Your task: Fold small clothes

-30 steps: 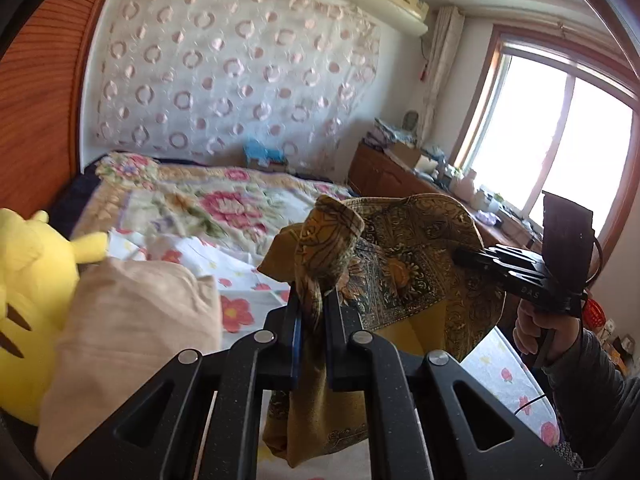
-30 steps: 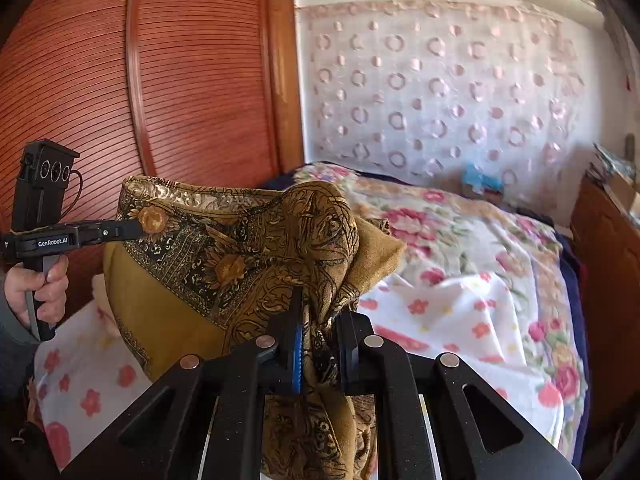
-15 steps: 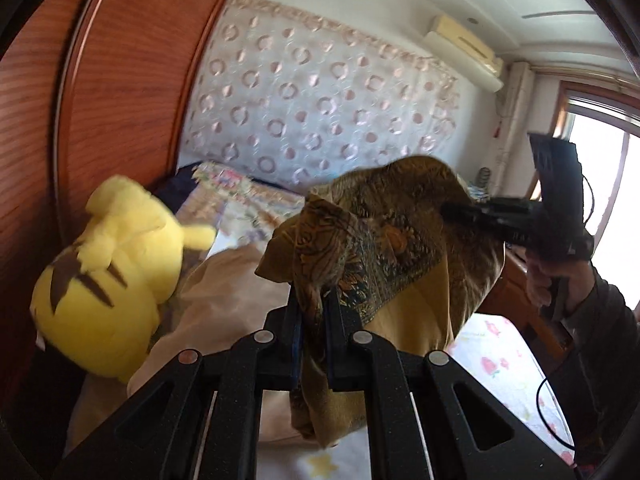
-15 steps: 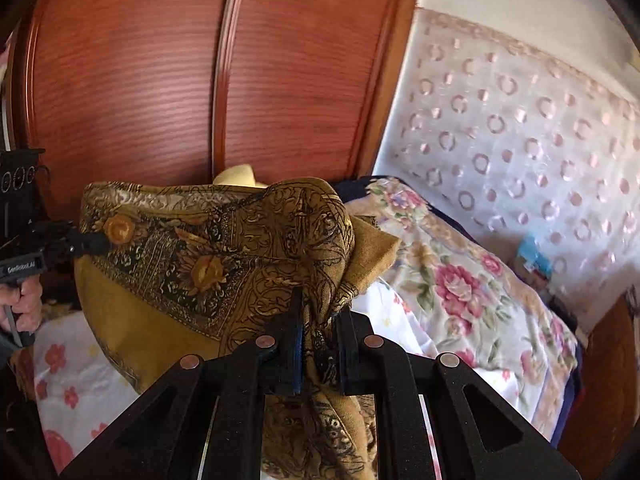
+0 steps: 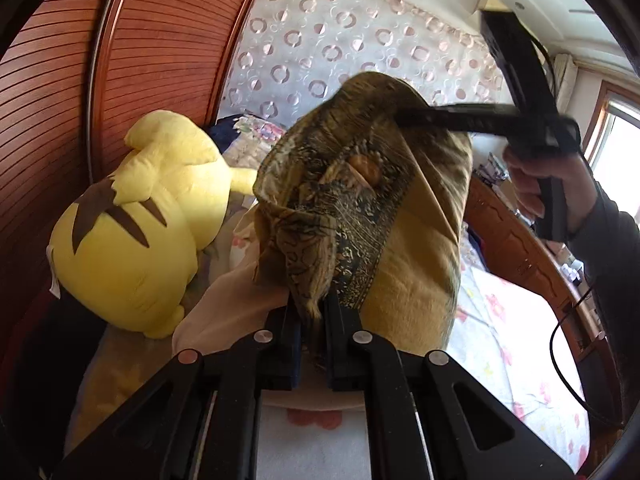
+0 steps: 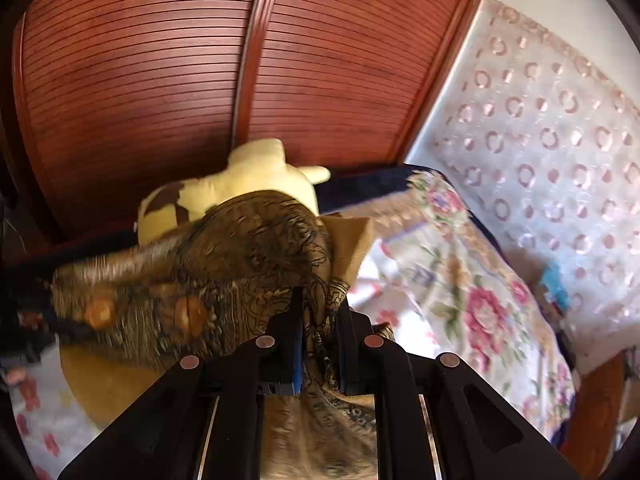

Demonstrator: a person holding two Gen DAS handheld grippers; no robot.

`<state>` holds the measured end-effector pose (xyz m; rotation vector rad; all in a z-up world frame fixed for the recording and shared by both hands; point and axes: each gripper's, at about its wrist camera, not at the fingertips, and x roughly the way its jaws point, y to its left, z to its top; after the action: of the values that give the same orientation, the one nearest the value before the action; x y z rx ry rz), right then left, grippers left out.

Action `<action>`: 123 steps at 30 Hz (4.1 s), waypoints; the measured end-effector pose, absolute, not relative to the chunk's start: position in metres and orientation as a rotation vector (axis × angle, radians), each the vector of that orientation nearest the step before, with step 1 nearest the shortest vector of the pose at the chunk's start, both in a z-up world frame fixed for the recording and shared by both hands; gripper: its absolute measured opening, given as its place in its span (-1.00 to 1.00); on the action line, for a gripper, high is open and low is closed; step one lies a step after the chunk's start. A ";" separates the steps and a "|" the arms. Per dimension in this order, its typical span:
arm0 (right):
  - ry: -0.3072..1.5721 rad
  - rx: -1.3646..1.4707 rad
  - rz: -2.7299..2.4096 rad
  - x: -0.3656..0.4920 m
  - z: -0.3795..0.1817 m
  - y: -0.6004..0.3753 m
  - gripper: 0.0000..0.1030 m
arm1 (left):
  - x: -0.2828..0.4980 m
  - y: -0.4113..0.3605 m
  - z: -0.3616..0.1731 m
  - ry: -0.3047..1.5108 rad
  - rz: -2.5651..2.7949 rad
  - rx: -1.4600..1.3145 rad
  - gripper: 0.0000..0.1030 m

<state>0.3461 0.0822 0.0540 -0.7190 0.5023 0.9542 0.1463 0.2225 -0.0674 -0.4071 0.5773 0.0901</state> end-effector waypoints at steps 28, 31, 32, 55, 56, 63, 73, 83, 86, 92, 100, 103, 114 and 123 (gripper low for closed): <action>0.701 -0.374 0.826 0.353 -0.066 0.057 -0.16 | 0.115 0.207 -0.043 0.586 0.123 -0.250 0.57; 0.712 -0.309 0.812 0.345 -0.059 0.047 -0.16 | 0.105 0.197 -0.035 0.579 0.130 -0.199 0.57; 0.699 -0.298 0.816 0.340 -0.052 0.042 -0.16 | 0.102 0.194 -0.033 0.578 0.135 -0.189 0.57; 0.501 -0.163 0.584 0.113 -0.026 -0.148 0.21 | 0.065 0.066 0.000 0.531 -0.019 -0.047 0.57; 0.492 -0.153 0.567 0.103 -0.025 -0.157 0.25 | 0.064 0.060 0.003 0.529 -0.027 -0.042 0.57; 0.409 -0.096 0.459 0.039 -0.011 -0.195 0.46 | 0.061 0.029 0.022 0.496 -0.060 -0.032 0.57; 0.302 -0.034 0.282 -0.019 -0.008 -0.219 0.46 | 0.064 -0.001 0.055 0.420 -0.073 -0.023 0.57; 0.309 -0.002 0.260 -0.024 -0.015 -0.194 0.46 | 0.062 -0.008 0.061 0.396 -0.055 -0.006 0.57; 0.310 0.001 0.257 -0.023 -0.011 -0.197 0.46 | 0.061 -0.008 0.060 0.398 -0.054 -0.006 0.57; 0.310 0.009 0.254 -0.017 -0.005 -0.207 0.46 | 0.060 -0.006 0.059 0.396 -0.050 -0.004 0.57; 0.313 0.010 0.253 -0.012 -0.004 -0.215 0.46 | 0.060 -0.005 0.059 0.395 -0.049 -0.003 0.57; 0.313 0.008 0.254 -0.012 -0.005 -0.215 0.46 | 0.059 -0.005 0.059 0.393 -0.046 -0.002 0.57; 0.315 0.007 0.255 -0.010 -0.004 -0.219 0.46 | 0.058 -0.003 0.058 0.390 -0.047 -0.001 0.57; 0.313 0.005 0.255 -0.007 -0.002 -0.223 0.46 | 0.058 -0.003 0.056 0.389 -0.048 -0.001 0.57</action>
<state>-0.0073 -0.2229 -0.0025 0.0047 0.3132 0.2553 0.0582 -0.0030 0.0560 -0.0015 0.3891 -0.0480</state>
